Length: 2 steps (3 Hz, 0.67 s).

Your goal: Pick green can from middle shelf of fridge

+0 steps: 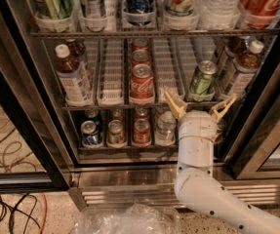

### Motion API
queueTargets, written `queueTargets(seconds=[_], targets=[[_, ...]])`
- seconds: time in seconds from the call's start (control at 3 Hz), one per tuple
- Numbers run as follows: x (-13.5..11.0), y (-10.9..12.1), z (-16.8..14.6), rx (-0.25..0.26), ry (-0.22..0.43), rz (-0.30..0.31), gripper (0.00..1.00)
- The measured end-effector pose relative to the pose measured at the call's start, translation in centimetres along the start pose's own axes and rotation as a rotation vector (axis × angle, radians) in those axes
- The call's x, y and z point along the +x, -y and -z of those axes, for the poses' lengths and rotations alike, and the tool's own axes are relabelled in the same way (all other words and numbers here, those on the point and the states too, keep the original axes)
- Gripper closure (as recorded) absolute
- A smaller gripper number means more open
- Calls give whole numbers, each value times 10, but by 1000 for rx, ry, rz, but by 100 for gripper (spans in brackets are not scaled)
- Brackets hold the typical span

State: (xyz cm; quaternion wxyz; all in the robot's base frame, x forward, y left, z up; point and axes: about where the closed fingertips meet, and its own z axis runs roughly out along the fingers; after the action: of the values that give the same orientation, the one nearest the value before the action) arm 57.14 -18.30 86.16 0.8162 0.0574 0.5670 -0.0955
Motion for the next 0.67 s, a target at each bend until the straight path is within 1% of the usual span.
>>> queueTargets(seconds=[0.33, 0.67], targets=[[-8, 0, -1, 4, 31, 9, 0], [-8, 0, -1, 4, 30, 9, 18]])
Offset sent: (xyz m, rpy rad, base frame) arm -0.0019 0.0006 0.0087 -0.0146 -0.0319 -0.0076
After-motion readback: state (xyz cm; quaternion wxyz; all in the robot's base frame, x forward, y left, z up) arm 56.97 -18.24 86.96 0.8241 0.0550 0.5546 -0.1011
